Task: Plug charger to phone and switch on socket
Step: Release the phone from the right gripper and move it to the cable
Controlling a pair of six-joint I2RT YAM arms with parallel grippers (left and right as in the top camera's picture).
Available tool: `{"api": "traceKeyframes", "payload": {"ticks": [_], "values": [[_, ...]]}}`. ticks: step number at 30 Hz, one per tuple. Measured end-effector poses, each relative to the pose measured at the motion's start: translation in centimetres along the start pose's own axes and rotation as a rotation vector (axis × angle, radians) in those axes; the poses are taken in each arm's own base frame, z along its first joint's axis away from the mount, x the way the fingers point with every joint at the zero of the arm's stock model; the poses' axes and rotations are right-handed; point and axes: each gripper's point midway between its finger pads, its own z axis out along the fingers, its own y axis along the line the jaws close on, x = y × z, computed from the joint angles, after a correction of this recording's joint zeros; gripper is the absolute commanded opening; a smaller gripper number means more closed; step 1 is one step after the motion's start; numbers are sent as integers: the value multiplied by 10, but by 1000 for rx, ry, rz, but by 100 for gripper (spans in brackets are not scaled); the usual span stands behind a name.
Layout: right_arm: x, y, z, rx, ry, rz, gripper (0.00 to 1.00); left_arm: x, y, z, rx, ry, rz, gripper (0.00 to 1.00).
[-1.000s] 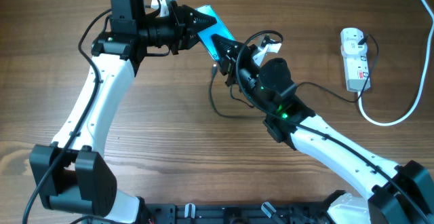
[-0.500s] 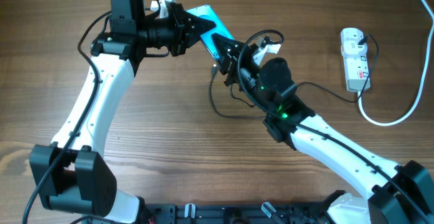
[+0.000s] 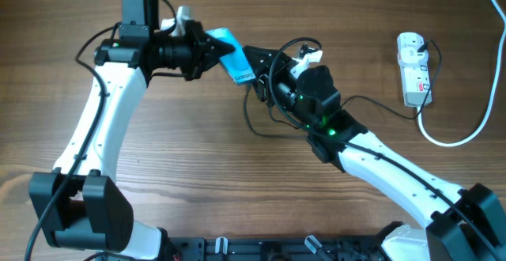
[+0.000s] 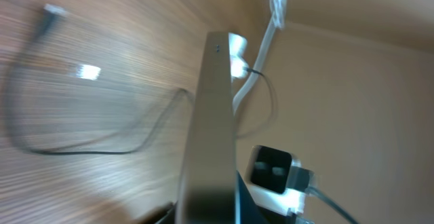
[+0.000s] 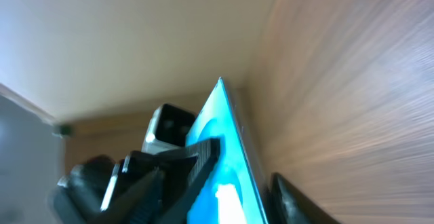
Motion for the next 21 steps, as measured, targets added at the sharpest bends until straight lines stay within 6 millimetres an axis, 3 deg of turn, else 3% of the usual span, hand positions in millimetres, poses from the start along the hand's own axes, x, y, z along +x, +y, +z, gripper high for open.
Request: {"api": "traceKeyframes", "payload": {"ticks": [3, 6, 13, 19, 21], "values": [[-13, -18, -2, 76, -7, -117, 67, -12, 22, -12, -71, -53, 9, 4], [-28, -49, -8, 215, -16, -235, 73, -30, 42, -30, -123, -115, 20, 4], [-23, -110, -30, 469, 106, -515, 74, -45, 74, -64, -180, -166, -32, 4], [-16, -145, -55, 640, 228, -614, 72, -45, 78, -75, -151, -158, -75, 4], [-16, -136, -59, 679, 262, -649, 66, -45, 75, -78, -117, -148, -81, 4]]}}
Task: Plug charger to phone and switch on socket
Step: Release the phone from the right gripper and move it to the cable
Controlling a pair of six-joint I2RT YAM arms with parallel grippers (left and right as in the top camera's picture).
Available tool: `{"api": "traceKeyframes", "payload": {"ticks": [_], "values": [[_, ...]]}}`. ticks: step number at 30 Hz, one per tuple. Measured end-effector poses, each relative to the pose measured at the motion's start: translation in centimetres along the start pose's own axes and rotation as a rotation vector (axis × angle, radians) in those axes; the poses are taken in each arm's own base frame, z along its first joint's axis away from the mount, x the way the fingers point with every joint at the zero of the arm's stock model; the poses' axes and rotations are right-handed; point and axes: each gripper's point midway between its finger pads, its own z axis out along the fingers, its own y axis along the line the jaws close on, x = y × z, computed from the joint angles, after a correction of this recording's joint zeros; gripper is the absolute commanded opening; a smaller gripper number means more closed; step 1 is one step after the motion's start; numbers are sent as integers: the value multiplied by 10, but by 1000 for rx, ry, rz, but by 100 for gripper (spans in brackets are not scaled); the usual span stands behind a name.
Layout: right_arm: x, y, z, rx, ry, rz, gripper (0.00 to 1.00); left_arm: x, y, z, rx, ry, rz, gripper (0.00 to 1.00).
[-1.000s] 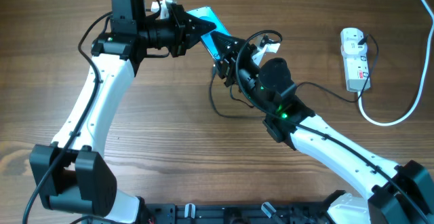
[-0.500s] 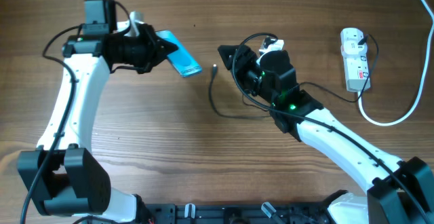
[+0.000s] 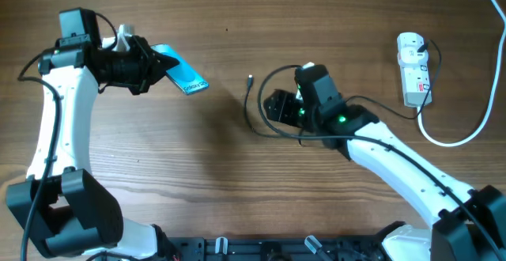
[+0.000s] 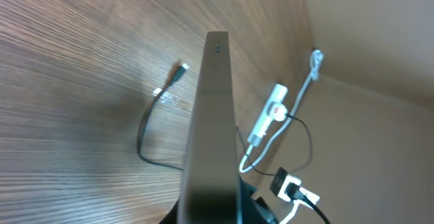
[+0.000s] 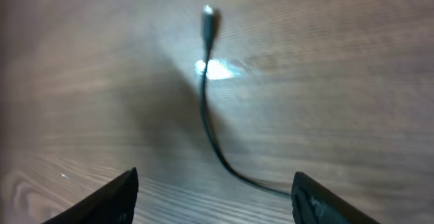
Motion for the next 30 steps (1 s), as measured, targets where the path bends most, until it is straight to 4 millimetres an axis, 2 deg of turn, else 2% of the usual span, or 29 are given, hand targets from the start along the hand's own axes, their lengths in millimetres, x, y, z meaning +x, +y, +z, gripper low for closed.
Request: {"api": "traceKeyframes", "payload": {"ticks": [2, 4, 6, 9, 12, 13, 14, 18, 19, 26, 30], "values": [[-8, 10, -14, 23, 17, -44, 62, -2, 0, -3, 15, 0, -9, 4], [-35, 36, -37, -1, -35, -104, 60, -4, 0, -7, 29, -4, -17, 4], [-54, 55, -53, -8, -65, -149, 60, -5, 0, -9, 36, -4, -21, 4], [-74, 71, -52, 12, -61, -198, 57, -4, -1, -9, 41, 0, -22, 4], [-85, 74, -30, 63, -4, -227, 55, -4, -1, -9, 46, 3, -22, 4], [-90, 76, -16, 75, 13, -242, 49, -4, -2, -9, 48, 4, -21, 4], [-92, 75, -3, 80, 30, -251, 46, -4, -2, -9, 48, 4, -21, 4], [-84, 58, 53, 111, 100, -261, 44, -4, -2, -9, 48, 5, -22, 4], [-82, 54, 61, 119, 110, -259, 42, -4, -2, -9, 48, 5, -22, 4], [-70, 33, 106, 146, 164, -252, 40, -3, -2, -9, 48, 5, -22, 4], [-66, 26, 120, 154, 176, -252, 36, -3, -2, -9, 48, 5, -22, 4]]}}
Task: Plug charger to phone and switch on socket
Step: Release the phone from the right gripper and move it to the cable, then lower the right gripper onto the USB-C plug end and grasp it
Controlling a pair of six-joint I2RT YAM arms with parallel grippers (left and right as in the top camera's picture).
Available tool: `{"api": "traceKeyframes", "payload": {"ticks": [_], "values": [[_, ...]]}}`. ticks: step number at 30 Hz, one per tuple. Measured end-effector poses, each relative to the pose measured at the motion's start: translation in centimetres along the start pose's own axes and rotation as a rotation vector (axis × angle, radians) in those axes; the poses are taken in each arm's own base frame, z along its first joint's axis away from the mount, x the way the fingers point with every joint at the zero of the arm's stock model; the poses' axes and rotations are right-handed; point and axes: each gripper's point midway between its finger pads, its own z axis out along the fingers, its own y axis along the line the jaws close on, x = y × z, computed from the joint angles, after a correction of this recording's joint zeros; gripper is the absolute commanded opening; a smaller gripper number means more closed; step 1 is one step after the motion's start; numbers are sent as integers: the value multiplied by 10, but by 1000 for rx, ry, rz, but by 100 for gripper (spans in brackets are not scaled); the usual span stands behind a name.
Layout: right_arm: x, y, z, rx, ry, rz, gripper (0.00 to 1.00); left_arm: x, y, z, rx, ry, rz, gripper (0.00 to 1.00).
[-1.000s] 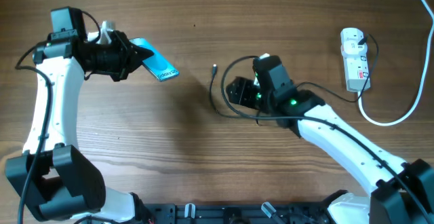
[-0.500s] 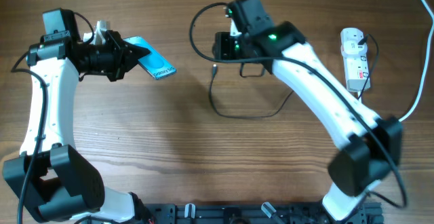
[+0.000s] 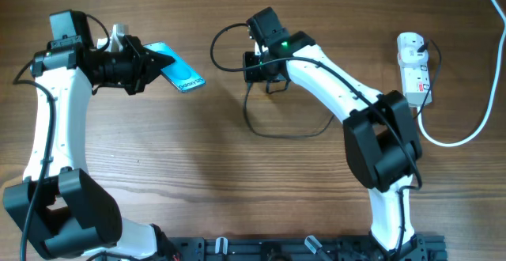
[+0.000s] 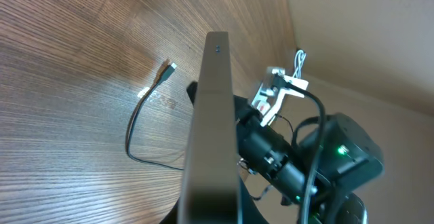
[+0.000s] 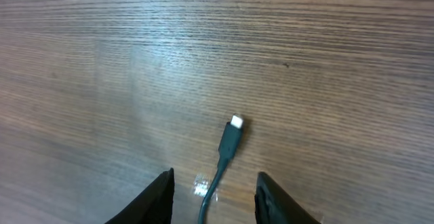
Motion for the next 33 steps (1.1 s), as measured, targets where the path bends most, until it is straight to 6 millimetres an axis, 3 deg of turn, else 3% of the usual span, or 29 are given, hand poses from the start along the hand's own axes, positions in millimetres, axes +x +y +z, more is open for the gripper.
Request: {"api": "traceKeyframes", "payload": {"ticks": [12, 19, 24, 28, 33], "values": [[12, -13, 46, 21, 43, 6, 34, 0, 0, 0, 0, 0, -1, 4], [10, -12, 47, 17, 36, 0, 25, 0, 0, 0, -1, 1, -2, 4], [14, -7, 50, 15, 43, -10, 5, 0, 0, 0, -1, 1, -2, 4], [18, -1, 50, 33, 48, 19, 4, 0, 0, 0, -1, 1, -2, 4], [30, -24, 40, 189, 83, 70, 4, 0, 0, 0, -1, 1, -2, 4]]}}
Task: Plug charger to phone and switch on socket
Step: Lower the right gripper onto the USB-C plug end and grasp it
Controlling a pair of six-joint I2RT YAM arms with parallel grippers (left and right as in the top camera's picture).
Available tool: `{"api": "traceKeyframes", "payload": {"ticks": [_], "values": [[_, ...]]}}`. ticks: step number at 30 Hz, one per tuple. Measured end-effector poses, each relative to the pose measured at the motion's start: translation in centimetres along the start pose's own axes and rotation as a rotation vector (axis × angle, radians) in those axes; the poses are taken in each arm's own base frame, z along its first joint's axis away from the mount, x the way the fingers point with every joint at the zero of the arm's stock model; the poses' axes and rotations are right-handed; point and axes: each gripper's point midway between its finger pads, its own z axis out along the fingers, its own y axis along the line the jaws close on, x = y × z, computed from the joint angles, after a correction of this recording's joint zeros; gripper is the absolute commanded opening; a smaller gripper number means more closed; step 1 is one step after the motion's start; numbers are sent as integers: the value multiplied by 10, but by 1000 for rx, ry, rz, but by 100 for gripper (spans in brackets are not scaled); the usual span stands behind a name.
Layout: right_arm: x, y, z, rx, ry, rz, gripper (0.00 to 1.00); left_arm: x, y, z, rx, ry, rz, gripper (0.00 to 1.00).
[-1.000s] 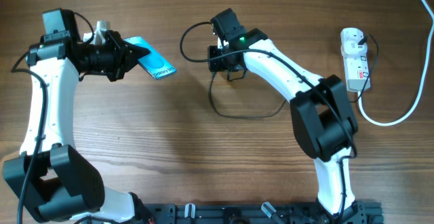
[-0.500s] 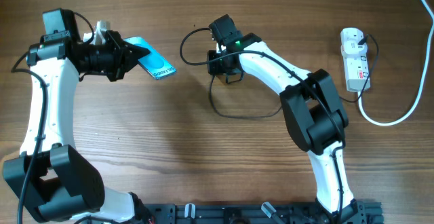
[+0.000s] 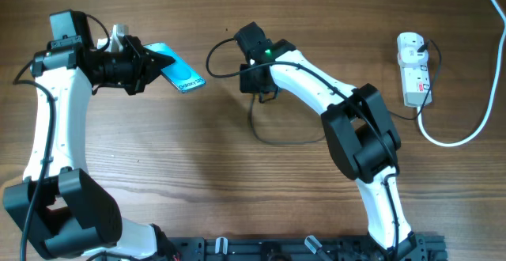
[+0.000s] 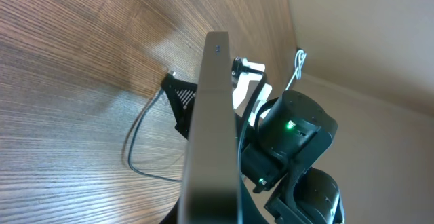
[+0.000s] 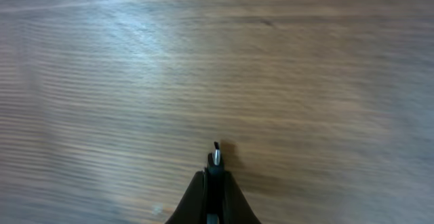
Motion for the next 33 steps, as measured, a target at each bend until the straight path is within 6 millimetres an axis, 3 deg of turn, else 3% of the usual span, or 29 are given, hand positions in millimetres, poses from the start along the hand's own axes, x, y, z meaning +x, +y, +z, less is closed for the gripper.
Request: {"api": "traceKeyframes", "payload": {"ticks": [6, 10, 20, 25, 33], "values": [[20, -30, -10, 152, 69, 2, 4, 0, 0, 0, 0, 0, 0, 4], [30, -39, -13, 188, 110, 1, 5, 0, 0, 0, 0, 0, 0, 4], [48, -43, -12, 169, 190, 20, 14, 0, 0, 0, 0, 0, 0, 4], [57, -46, -15, 173, 229, 23, 28, 0, 0, 0, 0, 0, 0, 4], [70, -42, -17, 143, 291, 36, 28, 0, 0, 0, 0, 0, 0, 4]]}}
